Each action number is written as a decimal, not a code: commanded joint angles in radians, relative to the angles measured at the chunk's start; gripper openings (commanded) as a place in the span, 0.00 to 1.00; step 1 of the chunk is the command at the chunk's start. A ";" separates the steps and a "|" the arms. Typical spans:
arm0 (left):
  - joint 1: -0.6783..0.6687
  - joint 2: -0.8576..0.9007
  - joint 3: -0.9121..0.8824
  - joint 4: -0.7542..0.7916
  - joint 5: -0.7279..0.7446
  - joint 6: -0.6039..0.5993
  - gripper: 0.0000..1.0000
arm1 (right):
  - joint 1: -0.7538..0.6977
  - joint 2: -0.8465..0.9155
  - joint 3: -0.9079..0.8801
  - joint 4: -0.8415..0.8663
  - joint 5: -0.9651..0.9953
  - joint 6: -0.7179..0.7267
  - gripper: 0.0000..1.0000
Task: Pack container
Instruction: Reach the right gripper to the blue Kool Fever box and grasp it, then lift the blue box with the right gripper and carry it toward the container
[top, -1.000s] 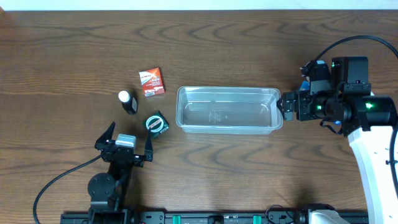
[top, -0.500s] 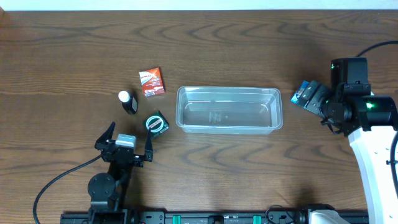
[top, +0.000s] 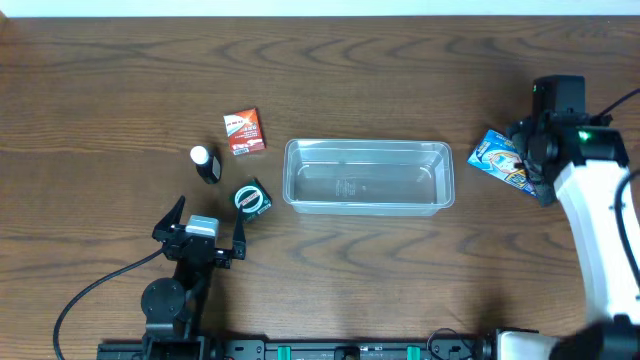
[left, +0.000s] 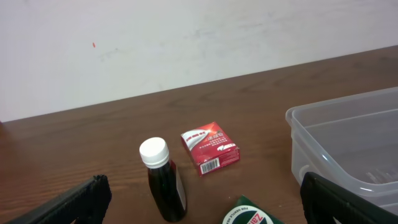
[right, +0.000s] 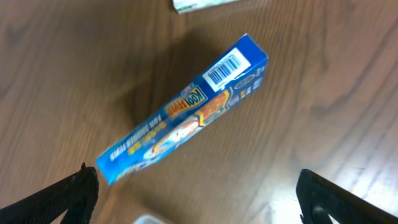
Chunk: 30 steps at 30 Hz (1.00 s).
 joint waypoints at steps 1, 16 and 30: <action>0.005 -0.006 -0.019 -0.030 0.004 0.009 0.98 | -0.032 0.039 0.017 0.033 -0.023 0.043 0.99; 0.005 -0.006 -0.019 -0.030 0.004 0.009 0.98 | -0.038 0.228 0.017 0.185 -0.084 0.034 0.99; 0.005 -0.006 -0.019 -0.030 0.004 0.010 0.98 | -0.038 0.276 0.016 0.205 -0.079 -0.129 0.82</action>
